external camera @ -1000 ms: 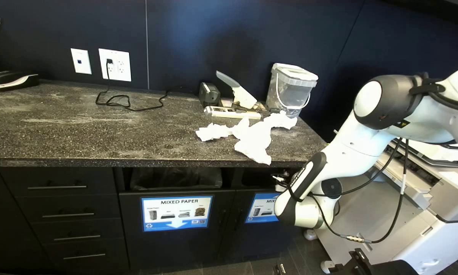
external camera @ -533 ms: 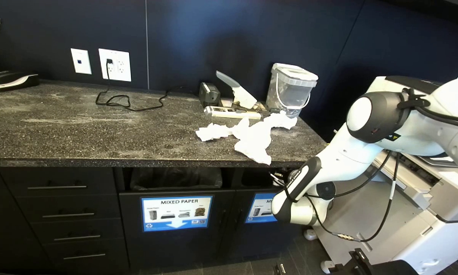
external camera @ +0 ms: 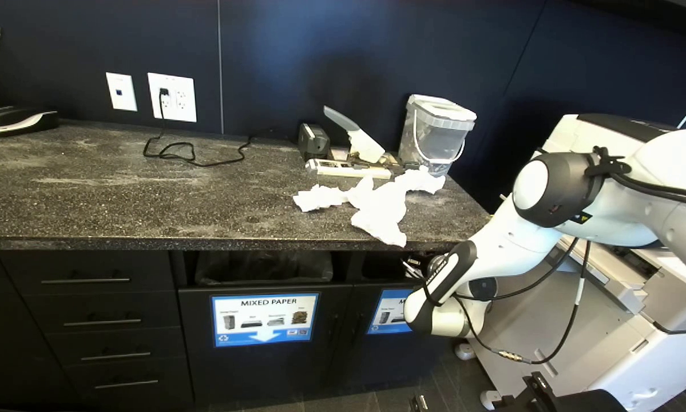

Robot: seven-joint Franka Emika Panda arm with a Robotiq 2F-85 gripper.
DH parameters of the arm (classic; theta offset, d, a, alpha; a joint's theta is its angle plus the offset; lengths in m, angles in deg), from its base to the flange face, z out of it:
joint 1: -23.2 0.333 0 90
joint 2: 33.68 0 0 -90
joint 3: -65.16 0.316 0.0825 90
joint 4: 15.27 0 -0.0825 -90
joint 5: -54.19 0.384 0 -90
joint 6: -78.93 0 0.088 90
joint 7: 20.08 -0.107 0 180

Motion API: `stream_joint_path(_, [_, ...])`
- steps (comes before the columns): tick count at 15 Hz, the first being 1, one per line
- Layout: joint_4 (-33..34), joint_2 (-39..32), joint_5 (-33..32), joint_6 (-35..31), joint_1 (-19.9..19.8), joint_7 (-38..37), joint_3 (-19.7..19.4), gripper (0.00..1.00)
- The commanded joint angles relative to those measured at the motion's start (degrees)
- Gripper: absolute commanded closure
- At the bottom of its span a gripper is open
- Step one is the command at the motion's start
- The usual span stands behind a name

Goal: Place the papers on the counter inside the bin on the right

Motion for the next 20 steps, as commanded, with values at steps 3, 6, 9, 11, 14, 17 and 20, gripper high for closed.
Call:
stream_joint_path(3, [3.0,-1.5,-1.5,-0.5,0.2,-1.1,-0.2,0.25])
stream_joint_path(6, [2.7,-1.2,-1.6,-0.6,0.3,-1.0,-0.2,0.04])
stream_joint_path(9, [2.2,-0.8,-2.0,-0.6,0.4,-0.9,-0.4,0.00])
stream_joint_path(11, [1.1,0.1,-3.5,0.8,0.3,-1.0,-0.5,0.00])
stream_joint_path(14, [-1.6,2.3,-4.8,2.8,0.7,0.1,-1.1,0.00])
stream_joint_path(17, [-4.7,4.3,-4.1,1.5,1.1,1.3,-1.8,0.00])
stream_joint_path(20, [-9.3,7.0,-4.1,-1.2,1.9,3.4,-3.2,0.00])
